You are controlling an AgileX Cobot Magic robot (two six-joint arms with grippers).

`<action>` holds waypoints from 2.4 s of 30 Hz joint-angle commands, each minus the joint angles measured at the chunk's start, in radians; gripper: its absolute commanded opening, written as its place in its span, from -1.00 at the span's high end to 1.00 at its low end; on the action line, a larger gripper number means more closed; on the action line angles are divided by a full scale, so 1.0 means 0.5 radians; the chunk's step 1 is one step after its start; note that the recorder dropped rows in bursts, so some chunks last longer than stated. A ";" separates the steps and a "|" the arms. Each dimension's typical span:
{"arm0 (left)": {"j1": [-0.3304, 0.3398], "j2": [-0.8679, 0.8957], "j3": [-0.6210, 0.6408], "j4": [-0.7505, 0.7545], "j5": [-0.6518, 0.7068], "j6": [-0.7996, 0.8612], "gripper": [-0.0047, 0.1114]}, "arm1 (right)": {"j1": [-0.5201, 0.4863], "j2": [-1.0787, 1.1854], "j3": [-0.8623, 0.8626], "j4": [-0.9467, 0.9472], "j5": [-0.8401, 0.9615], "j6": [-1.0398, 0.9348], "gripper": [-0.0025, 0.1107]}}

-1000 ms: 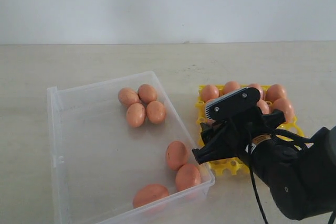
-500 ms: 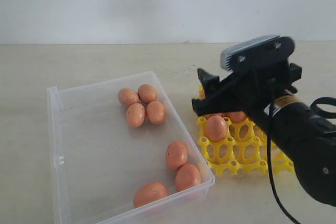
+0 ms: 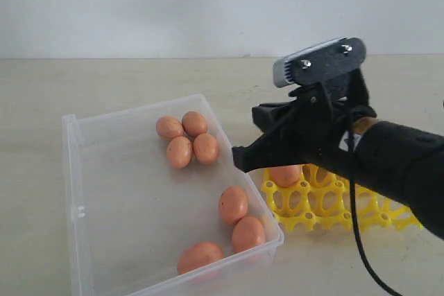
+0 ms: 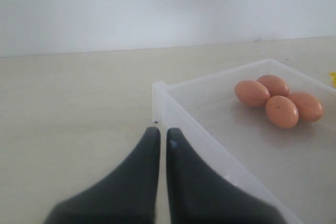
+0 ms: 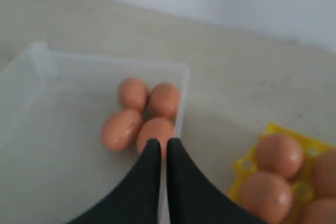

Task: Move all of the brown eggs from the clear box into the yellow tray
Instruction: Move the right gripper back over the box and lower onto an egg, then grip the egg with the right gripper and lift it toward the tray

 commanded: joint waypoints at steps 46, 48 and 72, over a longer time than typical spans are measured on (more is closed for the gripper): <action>-0.011 -0.004 0.008 0.004 -0.014 0.001 0.85 | -0.001 1.417 -2.104 0.313 1.523 -0.141 -0.07; -0.011 -0.004 0.008 0.004 -0.014 0.001 0.85 | -0.001 1.436 -2.104 0.312 1.496 -0.624 -0.07; -0.011 -0.004 0.008 0.004 -0.014 0.001 0.85 | -0.001 1.739 -2.104 0.231 1.122 -0.960 -0.06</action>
